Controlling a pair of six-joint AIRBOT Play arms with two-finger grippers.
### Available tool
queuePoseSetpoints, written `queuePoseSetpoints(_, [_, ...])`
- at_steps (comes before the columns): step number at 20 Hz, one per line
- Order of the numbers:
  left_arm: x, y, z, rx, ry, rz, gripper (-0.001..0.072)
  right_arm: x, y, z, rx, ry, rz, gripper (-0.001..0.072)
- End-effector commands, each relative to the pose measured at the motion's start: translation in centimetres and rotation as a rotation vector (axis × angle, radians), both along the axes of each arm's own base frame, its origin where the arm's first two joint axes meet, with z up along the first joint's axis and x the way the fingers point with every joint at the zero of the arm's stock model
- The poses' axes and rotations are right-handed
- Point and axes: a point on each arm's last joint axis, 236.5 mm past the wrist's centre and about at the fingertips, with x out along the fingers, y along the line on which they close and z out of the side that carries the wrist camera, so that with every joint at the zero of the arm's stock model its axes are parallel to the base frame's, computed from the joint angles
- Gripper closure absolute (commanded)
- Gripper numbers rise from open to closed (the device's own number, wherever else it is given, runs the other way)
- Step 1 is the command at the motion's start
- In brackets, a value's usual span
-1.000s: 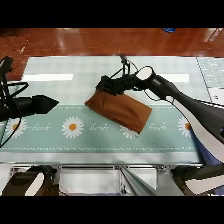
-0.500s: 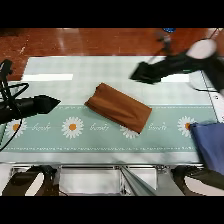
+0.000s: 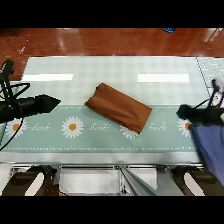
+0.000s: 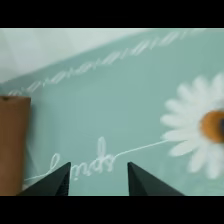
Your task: Fold the shirts.
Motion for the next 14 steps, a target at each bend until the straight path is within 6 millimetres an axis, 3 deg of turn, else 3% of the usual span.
queuePoseSetpoints(1, [0.2,0.0,-0.5,0.000,0.018,0.001,0.0689,-0.7,3.9,-5.1,0.248,0.019,-0.052,0.0299])
queuePoseSetpoints(6, [0.5,0.0,-1.5,-0.002,0.052,0.000,0.0689,0.2,9.4,-8.7,0.513,0.135,0.031,0.0298])
queuePoseSetpoints(9, [0.6,0.0,-1.8,-0.002,0.066,0.000,0.0689,2.2,12.2,-9.2,0.683,0.103,0.015,0.0299])
queuePoseSetpoints(12, [0.7,0.0,-2.1,-0.003,0.074,0.001,0.0689,3.5,15.1,-10.3,0.716,0.143,0.067,0.0299])
queuePoseSetpoints(14, [0.7,0.0,-2.2,-0.003,0.078,0.000,0.0689,5.1,17.7,-9.8,0.719,0.142,0.153,0.0304])
